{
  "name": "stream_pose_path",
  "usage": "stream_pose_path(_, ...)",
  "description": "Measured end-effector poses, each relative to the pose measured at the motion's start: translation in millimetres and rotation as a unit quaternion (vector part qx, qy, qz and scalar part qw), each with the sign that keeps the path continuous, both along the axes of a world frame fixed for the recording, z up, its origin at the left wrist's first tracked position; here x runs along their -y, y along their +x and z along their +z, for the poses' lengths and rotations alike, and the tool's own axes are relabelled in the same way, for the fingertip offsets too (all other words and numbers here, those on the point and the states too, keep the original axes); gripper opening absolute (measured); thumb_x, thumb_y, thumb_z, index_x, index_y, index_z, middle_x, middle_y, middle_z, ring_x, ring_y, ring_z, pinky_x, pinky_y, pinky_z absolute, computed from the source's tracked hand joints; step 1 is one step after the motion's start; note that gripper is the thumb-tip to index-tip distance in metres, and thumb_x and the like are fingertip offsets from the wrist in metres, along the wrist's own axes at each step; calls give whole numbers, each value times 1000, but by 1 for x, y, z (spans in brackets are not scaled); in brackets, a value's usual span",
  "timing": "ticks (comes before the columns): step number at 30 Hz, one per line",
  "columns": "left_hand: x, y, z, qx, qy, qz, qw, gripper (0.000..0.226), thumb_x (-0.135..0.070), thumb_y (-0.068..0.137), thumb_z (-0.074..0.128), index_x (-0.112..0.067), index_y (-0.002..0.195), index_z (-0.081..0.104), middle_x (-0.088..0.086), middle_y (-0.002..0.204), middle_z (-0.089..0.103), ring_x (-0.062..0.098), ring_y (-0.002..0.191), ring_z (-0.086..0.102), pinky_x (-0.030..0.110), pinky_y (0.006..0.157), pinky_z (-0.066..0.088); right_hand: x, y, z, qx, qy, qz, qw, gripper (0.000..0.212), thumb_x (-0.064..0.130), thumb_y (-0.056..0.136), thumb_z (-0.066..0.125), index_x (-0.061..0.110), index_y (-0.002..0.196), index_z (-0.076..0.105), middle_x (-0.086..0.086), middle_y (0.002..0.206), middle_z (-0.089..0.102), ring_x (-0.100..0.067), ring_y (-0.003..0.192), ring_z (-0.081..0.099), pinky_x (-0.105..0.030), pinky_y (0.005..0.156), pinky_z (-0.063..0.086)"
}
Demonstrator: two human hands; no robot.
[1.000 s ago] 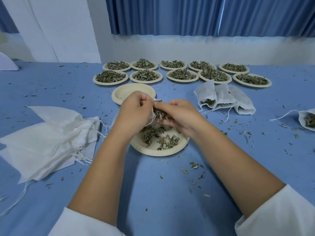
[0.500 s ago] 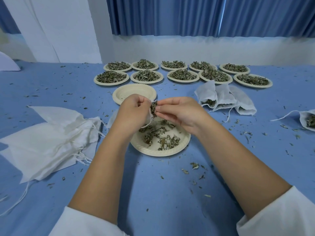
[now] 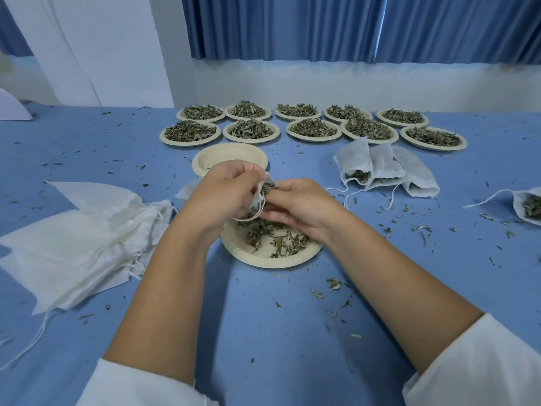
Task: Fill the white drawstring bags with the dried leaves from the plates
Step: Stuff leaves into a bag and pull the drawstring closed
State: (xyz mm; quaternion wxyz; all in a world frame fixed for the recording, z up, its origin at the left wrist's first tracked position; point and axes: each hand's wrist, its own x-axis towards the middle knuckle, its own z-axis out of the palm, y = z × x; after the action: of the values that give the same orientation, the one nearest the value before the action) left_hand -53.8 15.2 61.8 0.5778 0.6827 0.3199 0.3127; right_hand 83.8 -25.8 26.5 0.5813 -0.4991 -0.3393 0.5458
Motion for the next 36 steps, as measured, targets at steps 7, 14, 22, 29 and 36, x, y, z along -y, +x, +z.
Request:
stream_pose_path(7,7,7,-5,-67,56,-9,996,21,-7,98,47,-13,83,60,-13,35,41,0,31,34,11,36,29,-3,-3,0,118,-33,-107,987,16,-6,85,67,2,73,60,-11,66,66,-16,54,68,-19,51,56)
stream_pose_path(14,1,10,-6,-16,20,101,995,20,-6,97,44,-15,83,56,-13,35,43,0,29,34,10,34,27,-2,2,6,89,-50,-72,992,10,9,87,71,1,91,66,-12,82,73,-18,67,73,-18,59,58)
stream_pose_path(22,0,9,-6,13,-4,119,993,20,-3,96,41,-12,84,54,-12,34,38,2,27,28,9,34,24,8,8,25,46,-87,-52,994,13,4,86,71,0,92,60,-18,89,65,-28,72,73,-32,68,62)
stream_pose_path(29,-3,7,-7,1,13,114,993,26,-4,97,42,-12,74,52,-12,34,34,3,28,26,11,34,22,11,5,22,35,-93,12,995,9,-1,90,64,-6,96,62,-20,77,73,-26,71,74,-25,58,59)
stream_pose_path(36,1,6,-5,-49,13,36,998,17,-13,100,47,-14,86,56,-12,33,36,0,30,30,17,43,31,4,1,7,8,-56,-44,997,6,4,90,66,3,94,62,-7,66,72,-11,55,69,-18,50,54)
